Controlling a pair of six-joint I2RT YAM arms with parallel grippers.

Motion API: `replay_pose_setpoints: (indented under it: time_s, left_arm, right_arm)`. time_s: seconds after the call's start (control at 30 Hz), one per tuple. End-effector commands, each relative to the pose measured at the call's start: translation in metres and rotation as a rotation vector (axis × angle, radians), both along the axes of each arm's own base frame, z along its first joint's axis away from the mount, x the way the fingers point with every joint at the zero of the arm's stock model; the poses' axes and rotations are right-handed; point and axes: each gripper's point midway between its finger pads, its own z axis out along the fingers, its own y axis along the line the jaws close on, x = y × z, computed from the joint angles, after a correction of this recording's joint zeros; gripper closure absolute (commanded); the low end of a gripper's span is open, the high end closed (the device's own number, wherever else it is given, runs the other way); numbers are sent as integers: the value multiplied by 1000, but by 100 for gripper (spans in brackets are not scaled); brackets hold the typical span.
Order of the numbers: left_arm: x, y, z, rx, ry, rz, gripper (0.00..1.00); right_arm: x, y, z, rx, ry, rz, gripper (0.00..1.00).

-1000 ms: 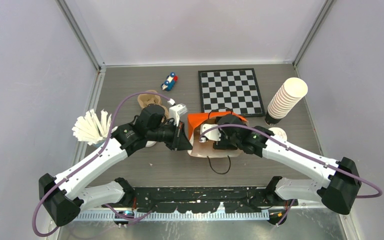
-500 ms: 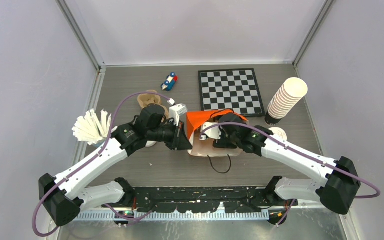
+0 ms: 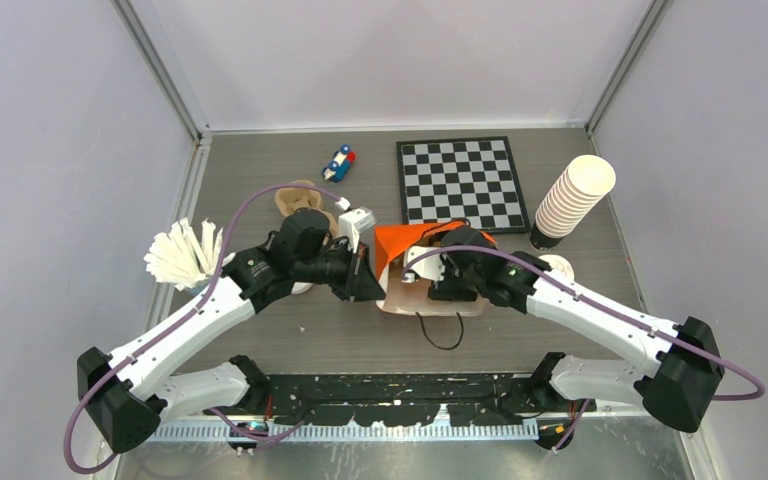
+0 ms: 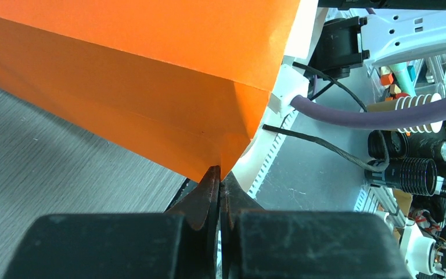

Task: Pack the takeout coffee

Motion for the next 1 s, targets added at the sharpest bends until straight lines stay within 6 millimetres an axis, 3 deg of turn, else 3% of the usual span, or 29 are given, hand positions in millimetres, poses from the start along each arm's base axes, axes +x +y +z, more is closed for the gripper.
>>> replay_pose_setpoints:
  time_s: [0.0,0.97]
  left_arm:
    - [-5,-2,19,-47,-23,-20,100]
    - [-5,-1,18,-39,-21,-20,100]
  right_arm:
    - [-1,-8,15,-15,-2,-2,9]
    - [0,-17,29,-45,-12,-48,8]
